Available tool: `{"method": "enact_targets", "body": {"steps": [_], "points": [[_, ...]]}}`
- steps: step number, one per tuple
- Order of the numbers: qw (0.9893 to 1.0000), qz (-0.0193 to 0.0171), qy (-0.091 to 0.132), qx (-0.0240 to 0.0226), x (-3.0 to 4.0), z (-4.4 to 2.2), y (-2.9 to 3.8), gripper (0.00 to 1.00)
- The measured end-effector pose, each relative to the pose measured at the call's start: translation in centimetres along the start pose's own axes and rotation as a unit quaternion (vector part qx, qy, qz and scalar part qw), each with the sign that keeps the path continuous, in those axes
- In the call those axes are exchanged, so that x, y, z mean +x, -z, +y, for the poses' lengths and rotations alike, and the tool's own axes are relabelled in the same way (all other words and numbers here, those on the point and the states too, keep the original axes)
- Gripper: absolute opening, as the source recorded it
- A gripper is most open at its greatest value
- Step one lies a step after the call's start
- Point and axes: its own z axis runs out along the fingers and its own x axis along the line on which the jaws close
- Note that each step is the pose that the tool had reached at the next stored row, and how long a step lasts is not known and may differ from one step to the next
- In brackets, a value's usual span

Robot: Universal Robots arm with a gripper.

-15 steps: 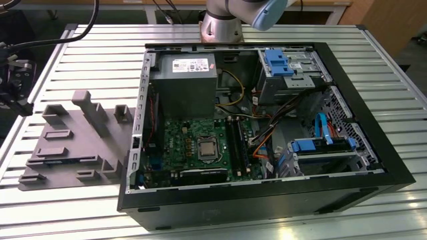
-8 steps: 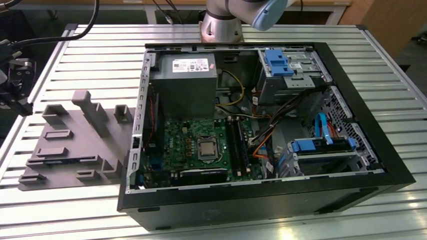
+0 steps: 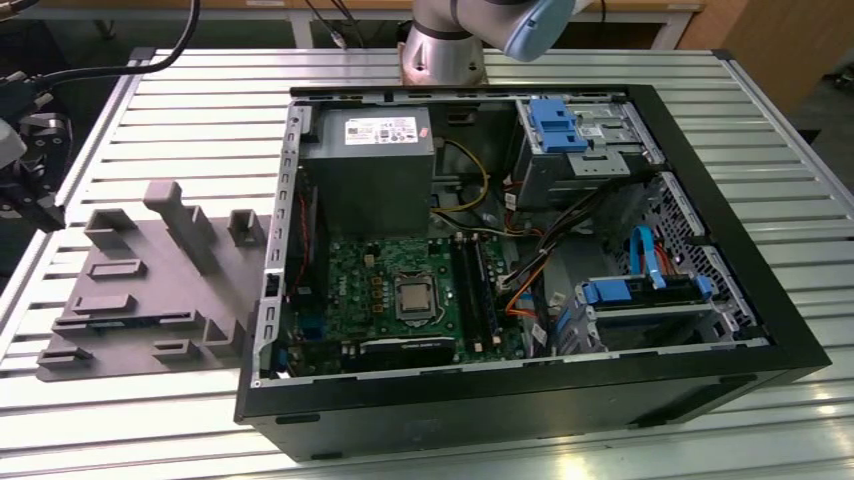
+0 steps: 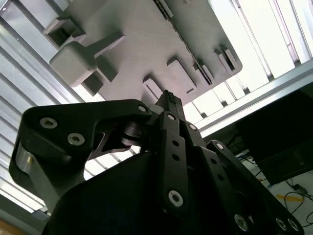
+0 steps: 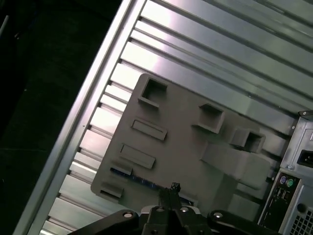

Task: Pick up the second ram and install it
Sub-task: 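Pick up the second ram and move it above second insertion slot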

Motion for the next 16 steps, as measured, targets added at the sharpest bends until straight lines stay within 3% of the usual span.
{"method": "enact_targets", "body": {"steps": [8,16], "points": [[0.9991,0.0018,0.043,-0.0020,0.00,0.00,-0.02,0.11],[0.9963,0.0035,0.086,-0.0041,0.00,0.00,-0.05,0.11]]}}
